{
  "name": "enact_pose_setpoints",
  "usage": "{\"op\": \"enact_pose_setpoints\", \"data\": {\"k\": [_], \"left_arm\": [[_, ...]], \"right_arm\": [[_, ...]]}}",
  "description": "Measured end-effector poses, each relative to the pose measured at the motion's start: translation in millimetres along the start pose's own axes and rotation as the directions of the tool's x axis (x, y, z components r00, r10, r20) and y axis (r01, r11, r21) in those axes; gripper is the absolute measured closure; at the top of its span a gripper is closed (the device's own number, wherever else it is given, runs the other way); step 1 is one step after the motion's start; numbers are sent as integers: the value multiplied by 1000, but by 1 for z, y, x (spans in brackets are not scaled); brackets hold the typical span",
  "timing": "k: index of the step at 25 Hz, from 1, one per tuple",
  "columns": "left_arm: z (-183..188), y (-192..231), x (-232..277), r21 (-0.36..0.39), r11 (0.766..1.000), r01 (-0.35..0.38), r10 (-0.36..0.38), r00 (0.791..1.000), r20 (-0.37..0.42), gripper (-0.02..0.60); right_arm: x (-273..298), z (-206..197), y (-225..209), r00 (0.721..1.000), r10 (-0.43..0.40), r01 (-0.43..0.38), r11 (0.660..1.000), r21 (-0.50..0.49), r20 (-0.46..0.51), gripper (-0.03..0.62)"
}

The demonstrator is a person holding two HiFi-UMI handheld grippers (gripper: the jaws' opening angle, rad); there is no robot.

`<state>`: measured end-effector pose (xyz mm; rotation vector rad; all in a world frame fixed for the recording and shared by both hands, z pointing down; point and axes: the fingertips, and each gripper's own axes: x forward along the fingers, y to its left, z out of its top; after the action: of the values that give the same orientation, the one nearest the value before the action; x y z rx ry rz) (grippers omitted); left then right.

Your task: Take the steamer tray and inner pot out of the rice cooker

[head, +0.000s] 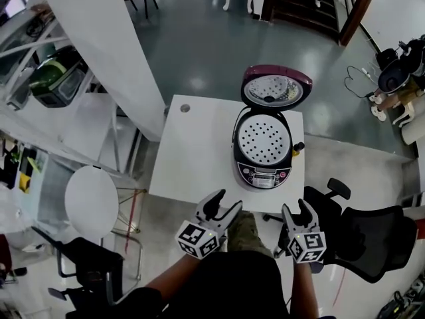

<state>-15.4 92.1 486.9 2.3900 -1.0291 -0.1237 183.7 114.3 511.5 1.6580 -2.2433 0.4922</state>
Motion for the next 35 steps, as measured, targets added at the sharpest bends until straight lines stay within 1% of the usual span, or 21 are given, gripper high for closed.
{"op": "enact_pose_setpoints", "data": {"k": [5, 12, 16, 20, 23, 25, 27, 29, 31, 33, 35], "left_arm": [[16, 24, 41, 13, 999, -30, 30, 1000, 6, 344], [31, 50, 104, 46, 995, -85, 87, 995, -42, 344], [26, 72, 136, 63, 990, -128, 133, 988, -75, 344], [18, 95, 164, 50, 986, -159, 164, 981, -107, 336], [7, 113, 180, 70, 978, -196, 205, 968, -146, 334], [3, 126, 190, 88, 972, -219, 231, 958, -171, 331], [-3, 139, 198, 108, 964, -242, 261, 940, -219, 330], [-13, 150, 205, 123, 957, -262, 286, 917, -279, 323], [-16, 158, 211, 122, 952, -282, 306, 904, -298, 319], [-17, 165, 217, 116, 948, -297, 319, 899, -300, 319], [-23, 170, 223, 107, 948, -301, 319, 890, -325, 319]], "right_arm": [[56, 13, -21, 999, 49, -49, 999, -13, -24, 391], [117, 53, -70, 997, 81, -81, 997, -8, -1, 391], [144, 57, -91, 995, 94, -94, 995, -20, -24, 391], [172, 48, -107, 990, 128, -129, 992, -9, -60, 391], [195, 45, -114, 983, 166, -168, 985, -31, -79, 391], [211, 47, -117, 978, 185, -191, 979, -64, -94, 391], [225, 46, -119, 974, 184, -200, 972, -124, -128, 391], [236, 42, -122, 971, 171, -199, 965, -171, -168, 391], [246, 36, -126, 966, 166, -202, 963, -179, -198, 391], [257, 27, -133, 959, 157, -201, 963, -180, -236, 391], [267, 18, -139, 950, 147, -198, 966, -168, -276, 391]]}}
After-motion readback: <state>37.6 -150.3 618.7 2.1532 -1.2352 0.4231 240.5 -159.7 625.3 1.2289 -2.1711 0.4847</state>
